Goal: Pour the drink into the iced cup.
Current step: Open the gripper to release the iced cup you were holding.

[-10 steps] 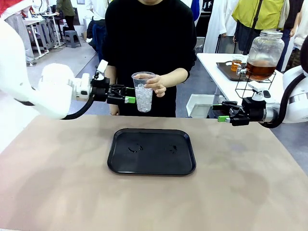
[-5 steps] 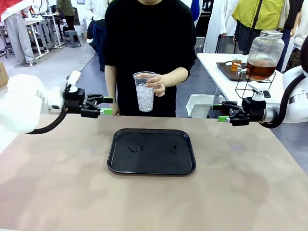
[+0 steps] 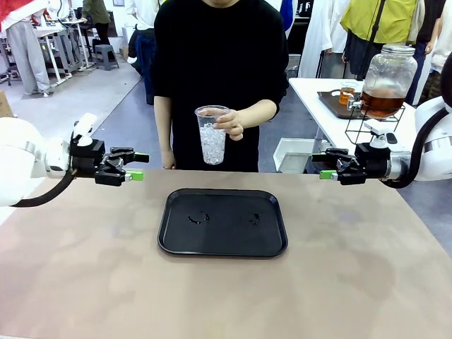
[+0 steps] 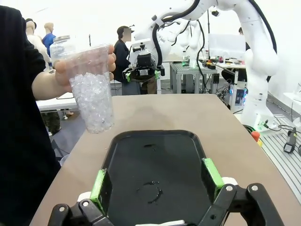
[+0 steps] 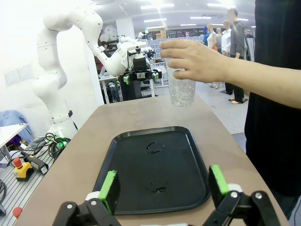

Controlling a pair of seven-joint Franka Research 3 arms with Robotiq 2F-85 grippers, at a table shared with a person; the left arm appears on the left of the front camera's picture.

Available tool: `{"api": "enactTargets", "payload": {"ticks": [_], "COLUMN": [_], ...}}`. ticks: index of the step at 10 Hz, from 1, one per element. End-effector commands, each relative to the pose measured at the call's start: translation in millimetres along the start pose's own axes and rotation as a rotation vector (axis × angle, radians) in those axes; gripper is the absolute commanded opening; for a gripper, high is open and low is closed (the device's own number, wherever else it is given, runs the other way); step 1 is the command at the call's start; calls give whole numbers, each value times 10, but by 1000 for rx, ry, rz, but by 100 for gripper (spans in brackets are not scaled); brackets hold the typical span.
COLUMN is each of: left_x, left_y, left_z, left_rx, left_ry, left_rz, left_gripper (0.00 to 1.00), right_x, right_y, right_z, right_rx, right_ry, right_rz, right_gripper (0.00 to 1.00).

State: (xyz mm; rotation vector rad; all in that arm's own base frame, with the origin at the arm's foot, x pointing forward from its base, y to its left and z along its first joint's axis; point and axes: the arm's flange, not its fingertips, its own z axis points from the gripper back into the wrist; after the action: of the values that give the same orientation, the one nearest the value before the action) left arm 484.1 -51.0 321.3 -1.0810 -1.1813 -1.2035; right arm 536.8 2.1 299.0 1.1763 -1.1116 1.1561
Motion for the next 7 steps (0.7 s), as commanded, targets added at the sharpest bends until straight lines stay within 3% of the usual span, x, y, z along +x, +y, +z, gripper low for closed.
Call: {"api": "enactTargets", "payload": {"ticks": [1, 7], "left_x": [7, 7], "left_y": [3, 3], "left_z": [-16, -16], "left_rx": [2, 2], "left_ry": [-4, -4], "left_rz": [-1, -1], "left_gripper": [100, 100], "right_x": [30, 30], "right_y": [18, 18], "right_z": [-9, -9], "right_rx": [-4, -4], "right_ry": [-17, -17], "right_rz": [2, 2], "right_gripper": [100, 100]}}
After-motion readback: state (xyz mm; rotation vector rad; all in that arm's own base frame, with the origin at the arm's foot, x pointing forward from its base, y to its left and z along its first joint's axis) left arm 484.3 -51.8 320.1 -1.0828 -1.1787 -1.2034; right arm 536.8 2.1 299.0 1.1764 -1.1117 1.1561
